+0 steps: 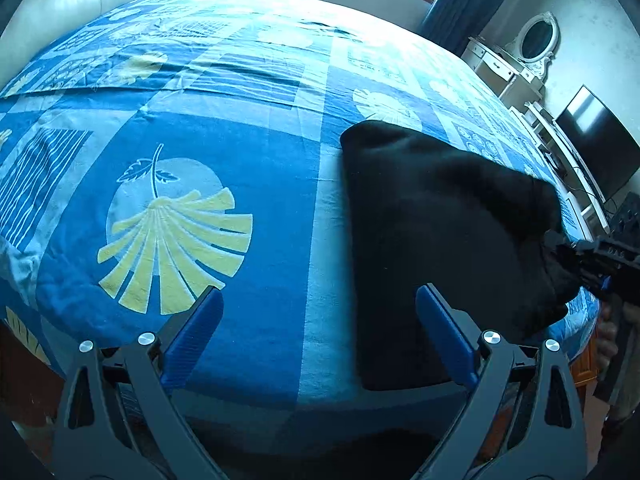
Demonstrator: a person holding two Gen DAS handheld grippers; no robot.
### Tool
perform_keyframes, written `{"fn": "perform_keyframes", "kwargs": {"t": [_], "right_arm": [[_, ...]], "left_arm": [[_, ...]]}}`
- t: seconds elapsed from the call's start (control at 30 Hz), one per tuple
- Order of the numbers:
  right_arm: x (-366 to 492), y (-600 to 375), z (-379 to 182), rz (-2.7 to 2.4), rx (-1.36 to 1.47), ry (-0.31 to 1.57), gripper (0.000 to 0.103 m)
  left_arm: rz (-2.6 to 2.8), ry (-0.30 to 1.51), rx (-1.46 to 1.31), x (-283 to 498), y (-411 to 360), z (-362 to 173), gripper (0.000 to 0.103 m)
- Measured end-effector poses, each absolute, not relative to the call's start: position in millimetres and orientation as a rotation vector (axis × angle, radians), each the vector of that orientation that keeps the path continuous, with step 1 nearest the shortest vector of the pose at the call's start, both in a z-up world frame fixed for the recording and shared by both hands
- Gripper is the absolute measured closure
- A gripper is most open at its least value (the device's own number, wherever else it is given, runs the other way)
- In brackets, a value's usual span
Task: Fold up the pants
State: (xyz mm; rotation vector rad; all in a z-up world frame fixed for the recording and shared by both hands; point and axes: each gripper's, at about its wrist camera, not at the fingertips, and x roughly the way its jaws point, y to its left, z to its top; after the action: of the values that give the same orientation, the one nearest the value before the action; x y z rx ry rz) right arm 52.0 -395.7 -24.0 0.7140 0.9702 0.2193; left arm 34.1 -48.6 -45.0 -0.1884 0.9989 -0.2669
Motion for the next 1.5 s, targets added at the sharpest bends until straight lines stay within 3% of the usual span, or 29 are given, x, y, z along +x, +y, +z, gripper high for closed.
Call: {"fn": "perform_keyframes", "kwargs": {"t": [0.13,0.37,0.6,0.63,0.67,0.7,0.77,0.93,0.97,1.0,1.03,1.27,1.5], "right_arm": [[36.5,-415.2,-2.2,0.204,0.698,0.921,0.093],[21.9,-458.9,-20.1,0.111,0.720,0.930,0.103],[16.7,-469.7,-47.6,0.161,0.877,0.988,0.101],[16.9,-468.0,-48.4,0.153,0.862,0.998,0.099],[17.4,-466.9,-50.3,0.145,0.858,1.010,0.090],[17.9,-467.3,-53.0,0.129,0.864,1.020,0.068],[18.1,-468.2,-57.9,0.126,0.892,1.014,0.051],[32.8,-445.5,-77.0,0.234,0.919,1.071,0.050],[34.8,-441.1,-76.8,0.222,0.890,1.066,0.053],[37.3,-437.1,-75.9,0.238,0.879,1.054,0.086],[39.2,-434.6,-75.3,0.265,0.888,1.052,0.093],[22.7,-444.7,-27.4,0.203,0.737,0.931,0.094],[18.3,-479.2,-79.8,0.110,0.813,1.009,0.094]], "left_arm": [[-0.307,1.002,-0.220,33.3,-53.3,-39.1,0.006],[-0.335,1.020,-0.231,35.8,-69.8,-42.5,0.006],[-0.344,1.033,-0.198,33.4,-78.9,-51.4,0.006],[-0.342,1.034,-0.201,33.7,-78.1,-51.9,0.006],[-0.338,1.036,-0.206,34.2,-76.6,-52.3,0.006],[-0.335,1.037,-0.209,34.4,-75.5,-52.6,0.006],[-0.332,1.042,-0.213,34.9,-72.8,-53.8,0.006],[-0.318,1.046,-0.203,36.0,-66.4,-58.1,0.006],[-0.315,1.051,-0.208,36.5,-64.7,-59.5,0.006],[-0.310,1.057,-0.217,36.8,-62.8,-61.0,0.006],[-0.307,1.060,-0.225,36.7,-61.4,-61.5,0.006],[-0.348,1.049,-0.225,33.3,-66.0,-54.2,0.006],[-0.373,1.066,-0.212,37.3,-86.0,-62.0,0.006]]}}
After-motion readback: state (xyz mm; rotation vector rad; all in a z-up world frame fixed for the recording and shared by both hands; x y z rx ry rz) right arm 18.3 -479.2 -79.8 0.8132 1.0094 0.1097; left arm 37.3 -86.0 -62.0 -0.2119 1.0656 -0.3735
